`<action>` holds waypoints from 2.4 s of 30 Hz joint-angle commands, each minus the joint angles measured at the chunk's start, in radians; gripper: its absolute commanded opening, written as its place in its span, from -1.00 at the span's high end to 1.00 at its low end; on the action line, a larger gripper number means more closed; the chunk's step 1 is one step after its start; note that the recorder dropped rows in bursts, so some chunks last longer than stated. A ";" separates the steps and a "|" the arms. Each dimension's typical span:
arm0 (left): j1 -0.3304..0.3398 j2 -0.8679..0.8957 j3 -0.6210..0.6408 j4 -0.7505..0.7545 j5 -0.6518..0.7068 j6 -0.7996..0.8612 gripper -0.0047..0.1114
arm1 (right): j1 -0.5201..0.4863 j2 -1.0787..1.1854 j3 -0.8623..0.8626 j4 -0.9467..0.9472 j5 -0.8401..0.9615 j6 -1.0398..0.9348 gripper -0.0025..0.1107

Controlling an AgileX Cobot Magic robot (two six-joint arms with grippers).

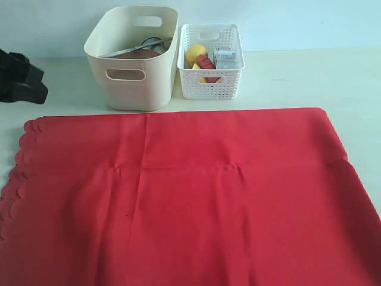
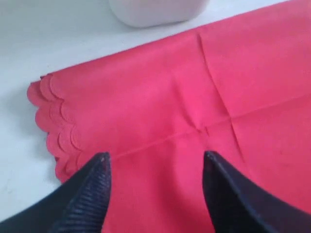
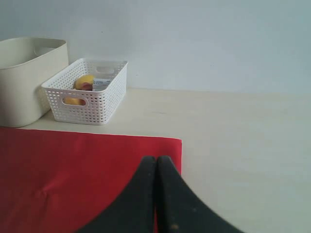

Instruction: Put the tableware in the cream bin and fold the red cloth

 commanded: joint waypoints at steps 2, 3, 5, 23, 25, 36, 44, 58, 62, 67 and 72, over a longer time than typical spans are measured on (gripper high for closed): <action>0.004 -0.032 0.080 0.001 0.047 -0.013 -0.03 | -0.005 -0.006 0.001 -0.006 -0.013 -0.001 0.96; 0.004 -0.032 0.093 0.001 0.061 -0.011 -0.03 | -0.005 -0.006 0.001 -0.006 -0.013 -0.001 0.96; 0.004 -0.032 0.123 0.001 0.069 -0.007 -0.03 | -0.005 -0.006 0.001 -0.006 -0.013 -0.001 0.96; 0.286 0.047 0.254 -0.205 0.028 0.121 -0.03 | -0.005 -0.006 0.001 -0.006 -0.013 -0.001 0.96; 0.324 0.080 0.254 -0.256 0.028 0.166 -0.03 | -0.005 -0.006 0.001 -0.006 -0.013 -0.001 0.96; 0.470 0.263 0.183 -0.282 0.047 0.203 -0.03 | -0.005 -0.006 0.001 -0.006 -0.013 -0.001 0.96; 0.491 0.356 0.087 -0.274 0.061 0.222 -0.03 | -0.005 -0.006 0.001 -0.006 -0.013 -0.001 0.96; 0.491 0.369 0.079 -0.280 -0.077 0.229 -0.03 | -0.005 -0.006 -0.021 -0.006 0.018 -0.001 0.96; 0.491 0.369 0.079 -0.282 -0.055 0.219 -0.03 | -0.005 -0.001 -0.115 -0.006 0.078 -0.001 0.96; 0.489 0.369 0.079 -0.318 0.013 0.216 -0.03 | -0.005 0.050 -0.237 -0.006 0.083 -0.001 0.96; 0.489 0.371 0.087 -0.326 0.037 0.216 -0.03 | -0.005 0.053 -0.292 -0.006 0.060 -0.001 0.96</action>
